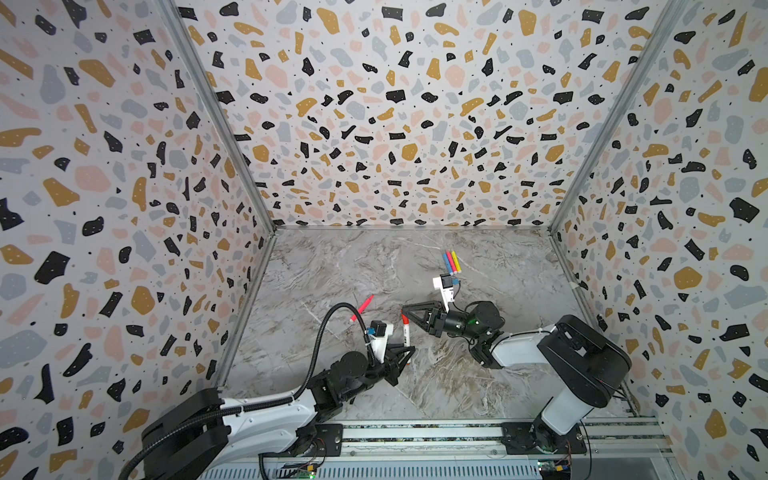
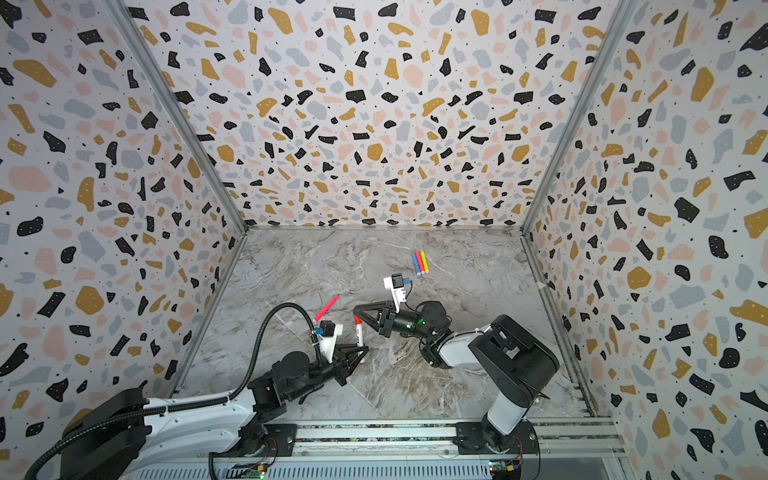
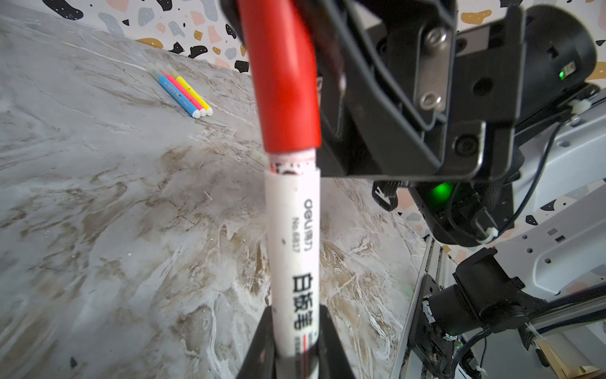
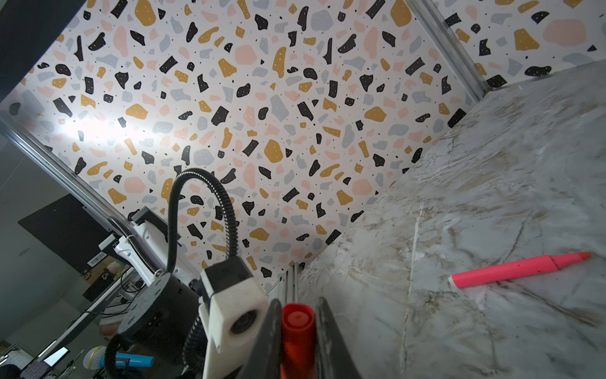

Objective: Insert the pens into the pen caps
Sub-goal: 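Press the red cap down onto the marker and open the right gripper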

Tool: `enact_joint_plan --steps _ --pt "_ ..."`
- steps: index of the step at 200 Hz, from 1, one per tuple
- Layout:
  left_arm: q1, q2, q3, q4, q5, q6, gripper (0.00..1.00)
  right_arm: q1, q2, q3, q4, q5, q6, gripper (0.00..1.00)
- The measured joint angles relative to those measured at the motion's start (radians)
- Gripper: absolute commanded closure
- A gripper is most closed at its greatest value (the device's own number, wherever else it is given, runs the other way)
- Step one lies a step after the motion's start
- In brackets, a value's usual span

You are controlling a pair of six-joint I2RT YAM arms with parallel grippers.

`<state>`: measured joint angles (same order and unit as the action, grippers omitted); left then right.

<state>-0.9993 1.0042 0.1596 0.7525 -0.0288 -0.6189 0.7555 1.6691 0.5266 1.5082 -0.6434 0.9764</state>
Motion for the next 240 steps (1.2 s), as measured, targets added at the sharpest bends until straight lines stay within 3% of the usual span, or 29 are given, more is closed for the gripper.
enact_joint_plan --steps 32,98,131,157,177,206,240 --pt "-0.004 -0.011 0.000 -0.032 0.016 0.003 1.00 0.011 0.000 -0.059 0.064 0.062 0.007 0.86" --pt "0.004 -0.048 0.005 -0.012 -0.024 0.003 1.00 0.069 -0.043 -0.087 -0.014 0.049 -0.041 0.54" --pt "0.004 -0.052 0.006 -0.007 -0.033 0.005 1.00 0.063 -0.131 -0.094 -0.105 0.055 -0.076 0.48" --pt "0.005 -0.069 0.006 -0.013 -0.040 0.005 1.00 0.048 -0.267 -0.079 -0.297 0.092 -0.153 0.46" --pt "0.005 -0.084 0.006 -0.018 -0.045 0.007 1.00 0.046 -0.343 0.028 -0.558 0.138 -0.258 0.45" --pt "0.005 -0.082 0.006 -0.037 -0.060 0.018 1.00 0.060 -0.361 0.269 -0.928 0.234 -0.425 0.45" --pt "0.005 -0.076 0.006 -0.043 -0.064 0.026 1.00 0.111 -0.357 0.418 -1.209 0.347 -0.543 0.44"
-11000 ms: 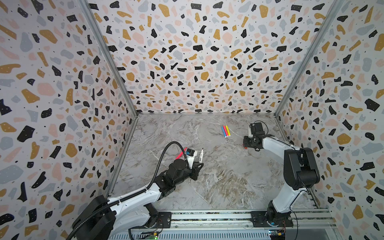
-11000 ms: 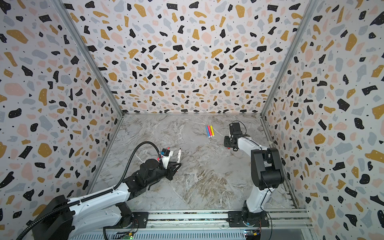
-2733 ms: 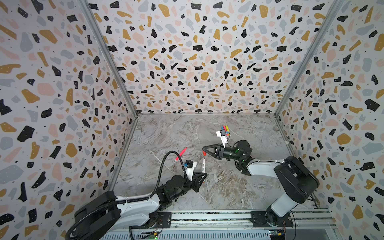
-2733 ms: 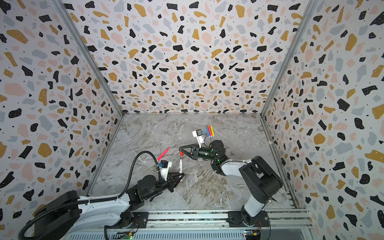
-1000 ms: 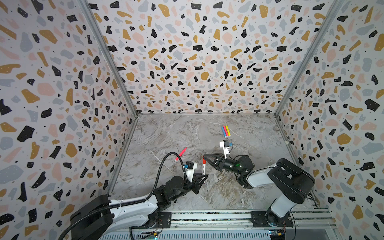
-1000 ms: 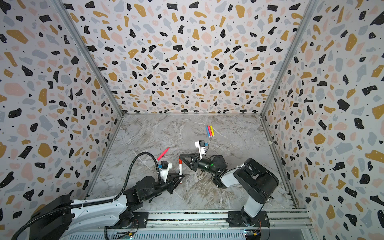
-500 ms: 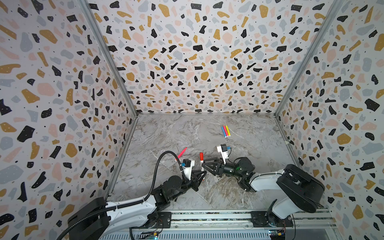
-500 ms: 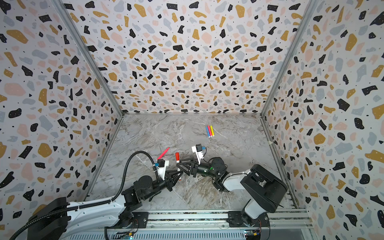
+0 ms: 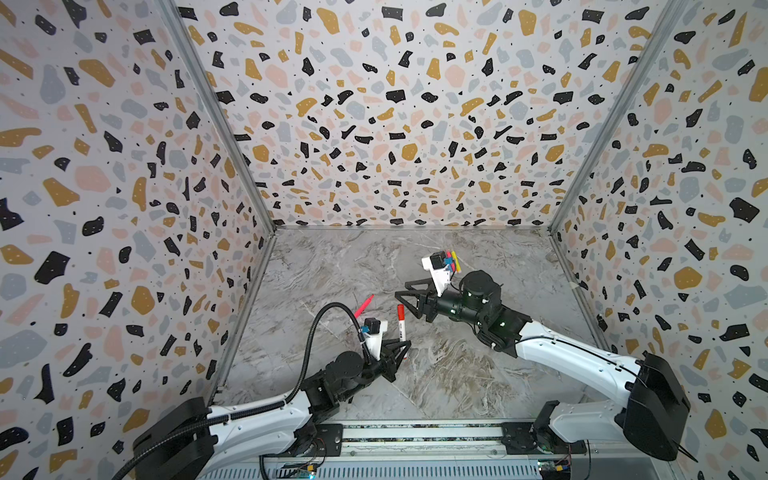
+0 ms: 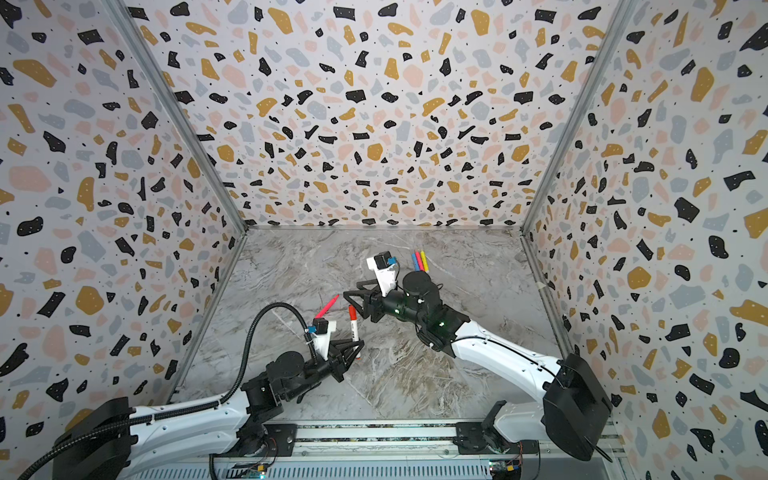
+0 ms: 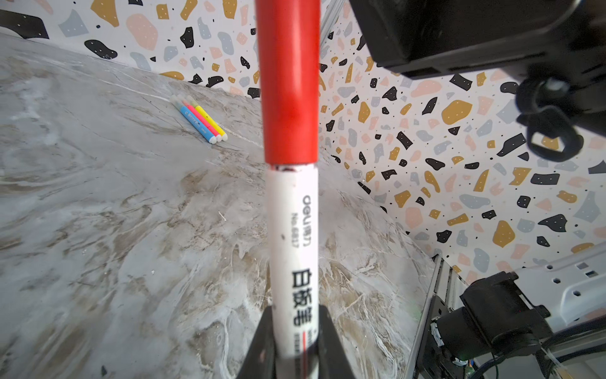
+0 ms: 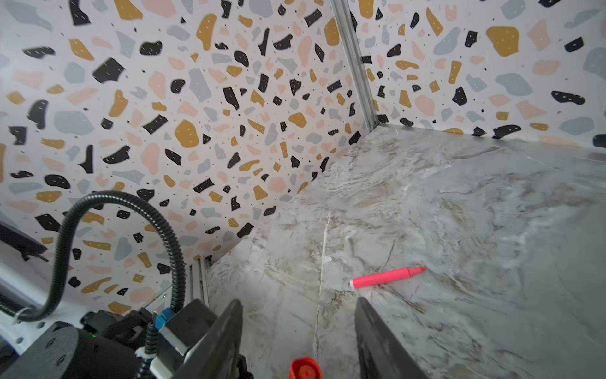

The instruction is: Insert the pens into the pen caps

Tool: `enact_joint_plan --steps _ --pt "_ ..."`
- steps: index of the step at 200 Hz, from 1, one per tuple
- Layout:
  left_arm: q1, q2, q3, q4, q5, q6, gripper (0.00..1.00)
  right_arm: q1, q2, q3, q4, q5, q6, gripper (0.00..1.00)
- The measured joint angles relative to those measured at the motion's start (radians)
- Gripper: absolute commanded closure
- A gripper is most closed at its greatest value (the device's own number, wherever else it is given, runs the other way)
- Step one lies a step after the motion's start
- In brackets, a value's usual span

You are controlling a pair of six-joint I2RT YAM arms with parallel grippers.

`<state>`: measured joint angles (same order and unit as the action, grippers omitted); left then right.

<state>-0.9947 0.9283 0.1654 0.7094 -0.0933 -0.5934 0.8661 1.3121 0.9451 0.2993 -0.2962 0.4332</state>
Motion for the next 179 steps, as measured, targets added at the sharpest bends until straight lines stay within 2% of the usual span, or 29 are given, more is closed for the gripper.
enact_joint_plan --steps 23,69,103,153,179 --pt "0.000 0.006 0.000 -0.001 -0.003 0.004 1.00 0.043 0.033 0.062 -0.130 0.072 -0.051 0.45" --pt "0.000 0.010 0.012 -0.006 -0.004 0.006 1.00 0.083 0.077 0.072 -0.243 0.151 -0.093 0.45" --pt "0.000 0.010 0.012 -0.006 -0.005 0.006 1.00 0.083 0.079 0.076 -0.264 0.163 -0.108 0.50" --pt "0.000 0.010 0.012 -0.006 -0.005 0.006 1.00 0.083 0.096 0.116 -0.285 0.156 -0.126 0.51" --pt "0.000 0.010 0.012 -0.006 -0.005 0.006 1.00 0.083 0.110 0.142 -0.286 0.150 -0.132 0.58"
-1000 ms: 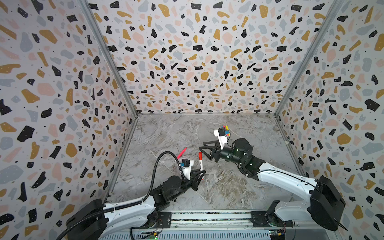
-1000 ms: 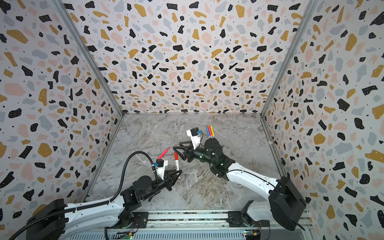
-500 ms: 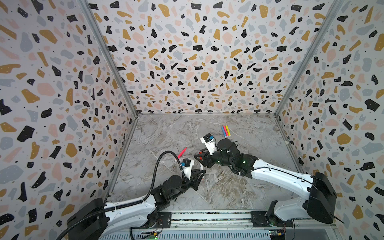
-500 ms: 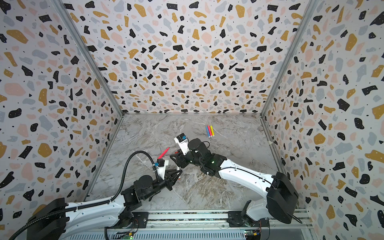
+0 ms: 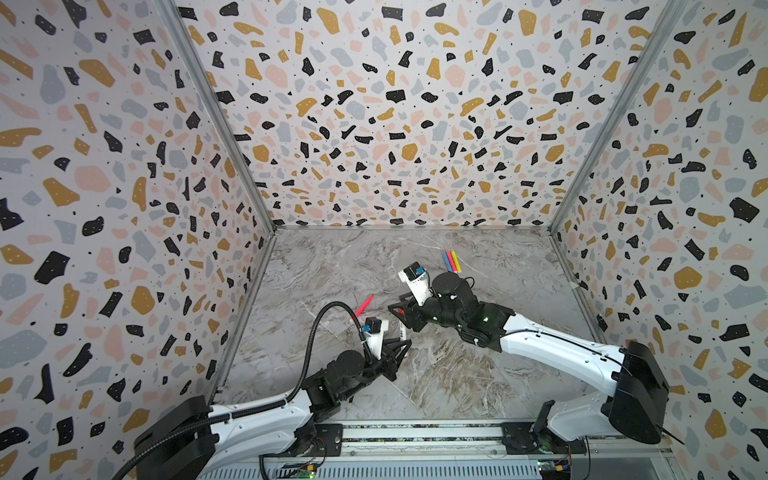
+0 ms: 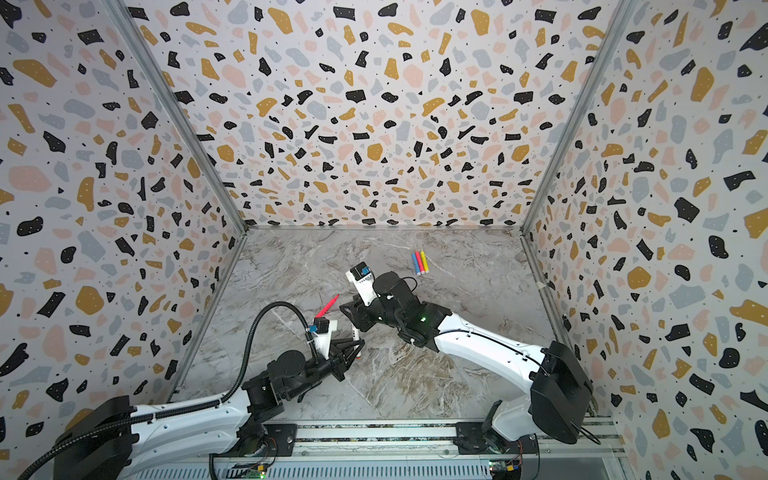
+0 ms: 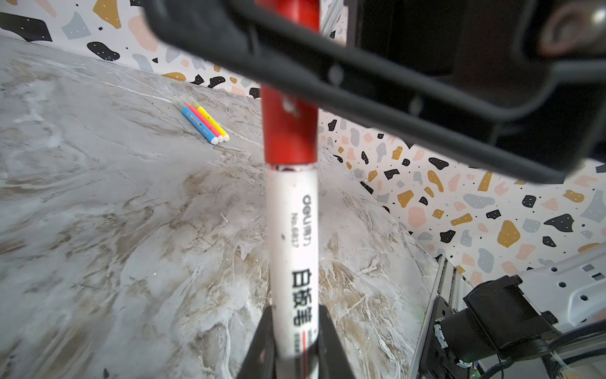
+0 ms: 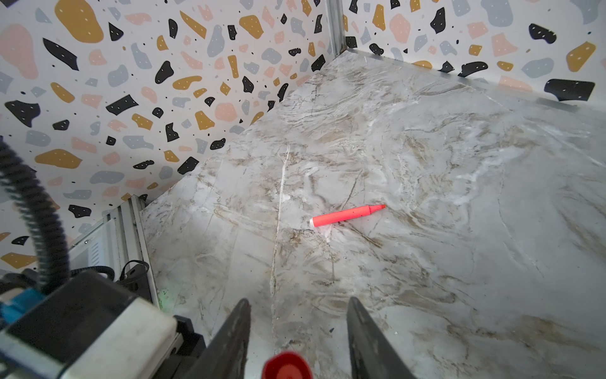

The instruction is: Insert the pens into the pen caps

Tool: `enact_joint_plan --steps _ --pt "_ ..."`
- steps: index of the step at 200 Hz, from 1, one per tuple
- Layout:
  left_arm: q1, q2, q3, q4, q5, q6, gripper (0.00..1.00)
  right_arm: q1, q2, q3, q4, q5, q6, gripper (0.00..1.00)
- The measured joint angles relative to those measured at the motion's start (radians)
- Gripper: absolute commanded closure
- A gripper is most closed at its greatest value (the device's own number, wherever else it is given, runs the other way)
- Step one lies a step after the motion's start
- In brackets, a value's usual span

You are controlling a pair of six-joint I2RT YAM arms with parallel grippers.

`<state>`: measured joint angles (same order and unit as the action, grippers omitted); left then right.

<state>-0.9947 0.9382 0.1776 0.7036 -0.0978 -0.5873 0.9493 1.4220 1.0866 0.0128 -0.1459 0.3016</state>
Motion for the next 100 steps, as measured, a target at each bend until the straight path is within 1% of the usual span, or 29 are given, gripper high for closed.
enact_joint_plan --steps 50,64,71,82,100 --pt "0.000 0.000 0.000 -0.008 0.000 0.000 1.00 0.000 0.012 0.004 -0.002 -0.022 -0.002 0.83" --pt "0.000 -0.001 0.000 -0.009 -0.001 0.001 1.00 0.000 0.013 0.004 0.001 -0.027 0.010 0.93" --pt "0.000 -0.003 0.000 -0.009 -0.001 0.001 1.00 0.002 0.013 0.003 0.003 -0.027 0.014 0.96" --pt "0.000 -0.007 0.000 -0.012 -0.001 0.000 1.00 0.006 0.013 -0.006 0.016 -0.024 0.026 1.00" --pt "0.000 -0.012 -0.002 -0.038 0.004 -0.002 1.00 0.015 0.002 -0.061 0.071 -0.014 0.052 1.00"
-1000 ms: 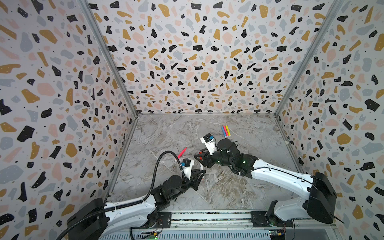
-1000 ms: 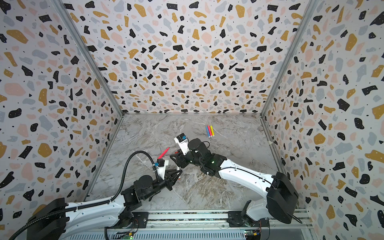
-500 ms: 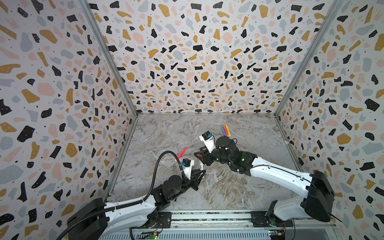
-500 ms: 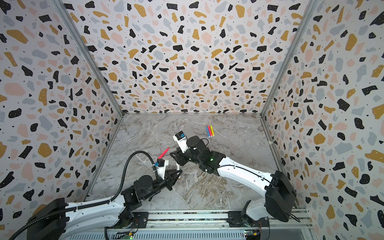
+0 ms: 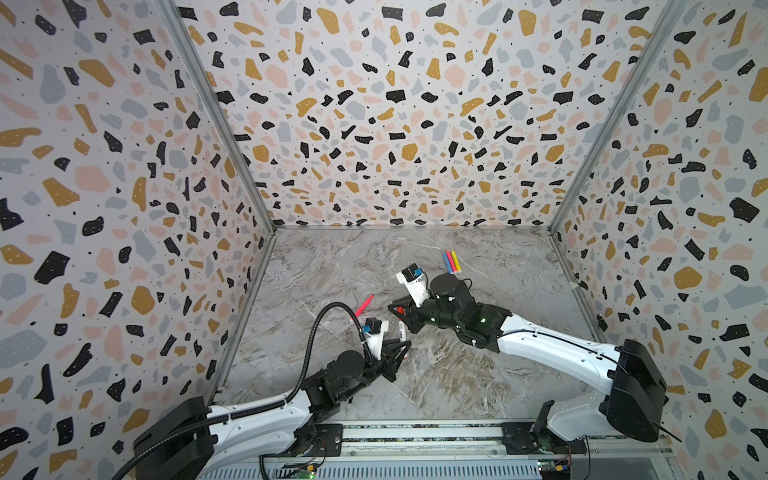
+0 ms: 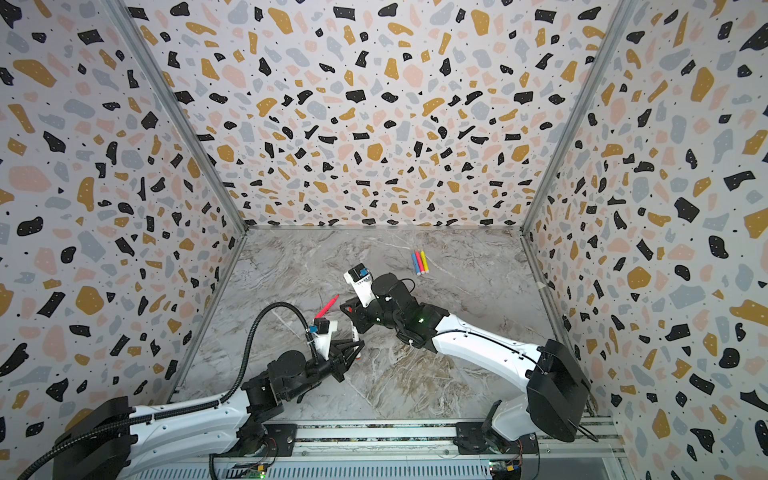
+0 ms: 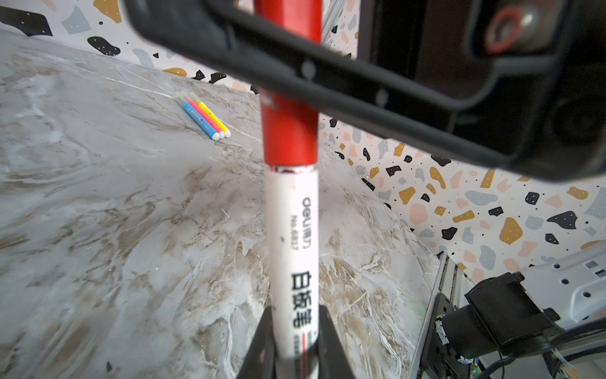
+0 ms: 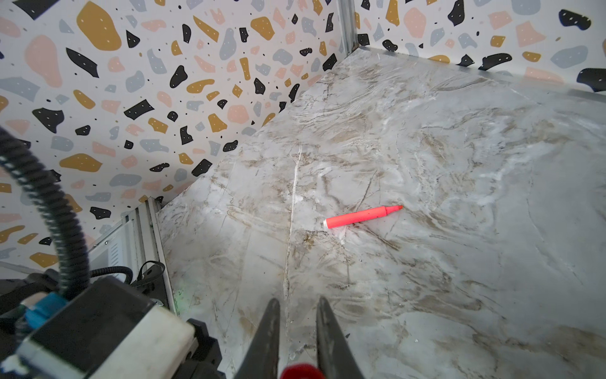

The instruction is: Insert the pens into the pen caps

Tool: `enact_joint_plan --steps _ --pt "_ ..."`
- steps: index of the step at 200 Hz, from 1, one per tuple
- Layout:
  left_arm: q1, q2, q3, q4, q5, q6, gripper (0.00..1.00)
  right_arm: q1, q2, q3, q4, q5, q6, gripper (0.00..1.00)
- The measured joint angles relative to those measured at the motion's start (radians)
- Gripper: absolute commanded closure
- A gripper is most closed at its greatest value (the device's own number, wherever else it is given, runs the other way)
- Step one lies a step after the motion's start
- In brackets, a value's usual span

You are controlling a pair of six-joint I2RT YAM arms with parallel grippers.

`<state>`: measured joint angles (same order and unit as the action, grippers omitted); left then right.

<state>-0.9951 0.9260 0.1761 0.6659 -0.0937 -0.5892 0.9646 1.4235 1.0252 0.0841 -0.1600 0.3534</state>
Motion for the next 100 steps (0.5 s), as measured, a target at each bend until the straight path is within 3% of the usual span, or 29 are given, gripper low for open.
enact_joint_plan --steps 53,100 --pt "-0.017 -0.050 -0.019 -0.148 0.124 0.004 1.00 0.087 -0.101 -0.349 0.348 0.158 0.198 1.00" --pt "-0.002 -0.075 -0.019 -0.271 0.194 0.013 1.00 0.166 -0.056 -0.449 0.498 0.302 0.357 1.00"
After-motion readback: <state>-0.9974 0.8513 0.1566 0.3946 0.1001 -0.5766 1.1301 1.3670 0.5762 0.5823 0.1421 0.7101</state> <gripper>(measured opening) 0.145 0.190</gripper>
